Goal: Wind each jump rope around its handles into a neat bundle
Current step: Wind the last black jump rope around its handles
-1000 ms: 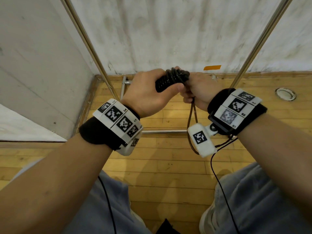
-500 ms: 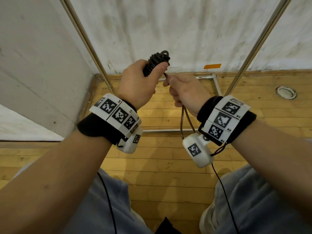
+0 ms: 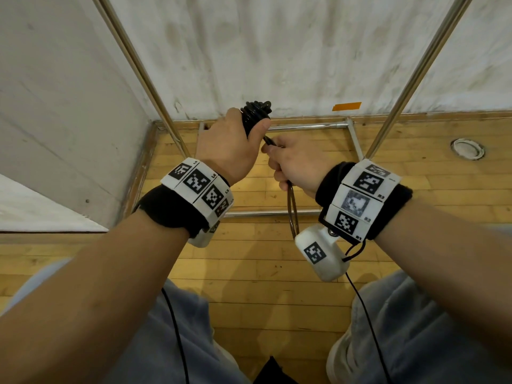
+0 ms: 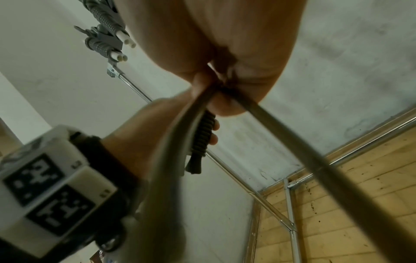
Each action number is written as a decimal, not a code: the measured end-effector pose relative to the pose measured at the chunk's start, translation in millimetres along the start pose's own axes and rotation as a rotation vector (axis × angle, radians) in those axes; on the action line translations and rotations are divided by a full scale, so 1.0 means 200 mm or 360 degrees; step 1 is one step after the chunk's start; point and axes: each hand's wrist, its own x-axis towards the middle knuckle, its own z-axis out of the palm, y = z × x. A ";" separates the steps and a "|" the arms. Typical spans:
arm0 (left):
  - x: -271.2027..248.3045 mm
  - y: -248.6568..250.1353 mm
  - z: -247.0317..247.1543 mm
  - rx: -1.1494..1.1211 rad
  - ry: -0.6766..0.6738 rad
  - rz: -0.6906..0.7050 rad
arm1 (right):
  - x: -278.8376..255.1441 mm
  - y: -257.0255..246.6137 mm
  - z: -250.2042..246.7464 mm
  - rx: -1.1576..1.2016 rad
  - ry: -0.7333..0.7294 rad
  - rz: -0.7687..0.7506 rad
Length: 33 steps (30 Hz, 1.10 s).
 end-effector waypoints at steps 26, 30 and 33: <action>0.01 -0.01 -0.04 -0.0587 -0.0348 0.0130 | 0.02 -0.03 -0.06 -0.0373 0.0193 -0.0433; -0.02 0.02 -0.08 -0.0632 -0.0516 0.0231 | 0.04 -0.02 -0.12 -0.0391 0.0305 -0.0465; -0.03 0.02 -0.14 -0.1150 -0.0752 0.0075 | 0.05 -0.02 -0.17 -0.0271 0.0231 -0.0463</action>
